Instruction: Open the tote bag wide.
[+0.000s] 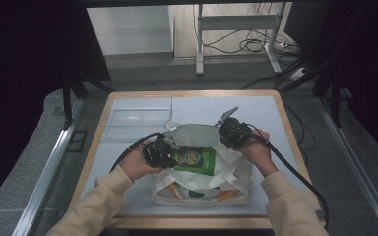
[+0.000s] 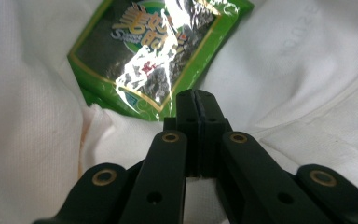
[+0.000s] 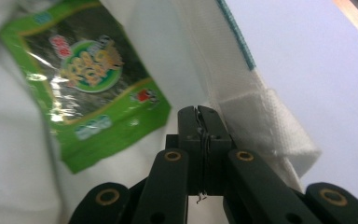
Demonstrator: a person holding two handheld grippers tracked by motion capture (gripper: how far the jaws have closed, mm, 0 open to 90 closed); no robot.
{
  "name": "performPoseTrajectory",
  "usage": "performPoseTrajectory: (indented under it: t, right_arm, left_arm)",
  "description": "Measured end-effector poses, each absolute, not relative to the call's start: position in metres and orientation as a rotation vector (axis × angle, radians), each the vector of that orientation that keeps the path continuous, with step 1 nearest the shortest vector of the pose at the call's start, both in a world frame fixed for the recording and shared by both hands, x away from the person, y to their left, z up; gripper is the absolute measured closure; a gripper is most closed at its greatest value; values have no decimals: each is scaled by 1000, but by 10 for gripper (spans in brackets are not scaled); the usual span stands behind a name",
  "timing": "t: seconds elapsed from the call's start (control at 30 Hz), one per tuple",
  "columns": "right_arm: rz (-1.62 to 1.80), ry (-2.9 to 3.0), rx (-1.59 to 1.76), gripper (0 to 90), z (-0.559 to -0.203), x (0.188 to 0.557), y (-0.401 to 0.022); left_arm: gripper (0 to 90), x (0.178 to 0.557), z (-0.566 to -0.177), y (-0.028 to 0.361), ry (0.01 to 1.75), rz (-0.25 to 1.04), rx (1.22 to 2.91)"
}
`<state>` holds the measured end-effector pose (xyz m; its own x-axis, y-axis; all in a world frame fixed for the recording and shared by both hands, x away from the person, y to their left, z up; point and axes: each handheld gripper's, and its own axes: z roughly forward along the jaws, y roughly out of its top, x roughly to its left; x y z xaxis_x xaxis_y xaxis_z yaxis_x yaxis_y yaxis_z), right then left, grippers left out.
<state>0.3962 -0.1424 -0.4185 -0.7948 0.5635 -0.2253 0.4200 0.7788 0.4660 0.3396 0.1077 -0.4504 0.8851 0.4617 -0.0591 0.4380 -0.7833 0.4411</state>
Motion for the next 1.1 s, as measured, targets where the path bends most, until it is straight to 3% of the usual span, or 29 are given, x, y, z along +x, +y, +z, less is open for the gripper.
performPoseTrajectory:
  t: [0.63, 1.1]
  right_arm:
    - [525, 2599, 873, 886, -434, 436, -147]
    - [541, 2605, 864, 886, -436, 439, -147]
  left_arm:
    - [900, 333, -457, 114, 641, 4, 2613]
    - [900, 334, -459, 116, 641, 12, 2599]
